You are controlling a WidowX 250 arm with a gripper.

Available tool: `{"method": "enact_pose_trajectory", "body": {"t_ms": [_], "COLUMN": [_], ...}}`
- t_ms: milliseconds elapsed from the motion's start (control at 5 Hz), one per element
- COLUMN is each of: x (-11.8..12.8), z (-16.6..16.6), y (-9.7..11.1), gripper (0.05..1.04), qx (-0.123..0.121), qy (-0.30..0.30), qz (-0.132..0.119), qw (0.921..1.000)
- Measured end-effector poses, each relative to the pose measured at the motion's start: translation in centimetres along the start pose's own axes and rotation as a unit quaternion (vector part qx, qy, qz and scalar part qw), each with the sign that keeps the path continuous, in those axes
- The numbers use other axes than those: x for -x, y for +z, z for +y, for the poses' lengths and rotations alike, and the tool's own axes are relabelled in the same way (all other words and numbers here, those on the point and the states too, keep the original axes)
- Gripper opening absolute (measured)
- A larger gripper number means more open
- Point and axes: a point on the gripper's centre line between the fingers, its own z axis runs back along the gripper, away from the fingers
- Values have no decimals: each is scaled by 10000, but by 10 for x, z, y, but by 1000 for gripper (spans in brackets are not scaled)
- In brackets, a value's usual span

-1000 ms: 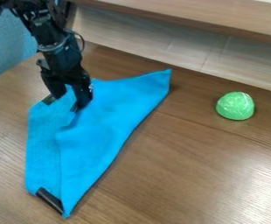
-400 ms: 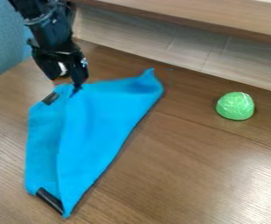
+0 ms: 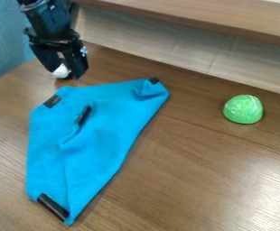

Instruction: Fold the cloth from bottom right to top left

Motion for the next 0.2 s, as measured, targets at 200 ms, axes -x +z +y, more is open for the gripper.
{"method": "enact_pose_trajectory", "body": {"t_ms": [200], "x": [-2], "z": [0], "y": [5], "gripper": [1001], "qx": [6], "qy": [-30], "qz": [65], "qw": [10000]}}
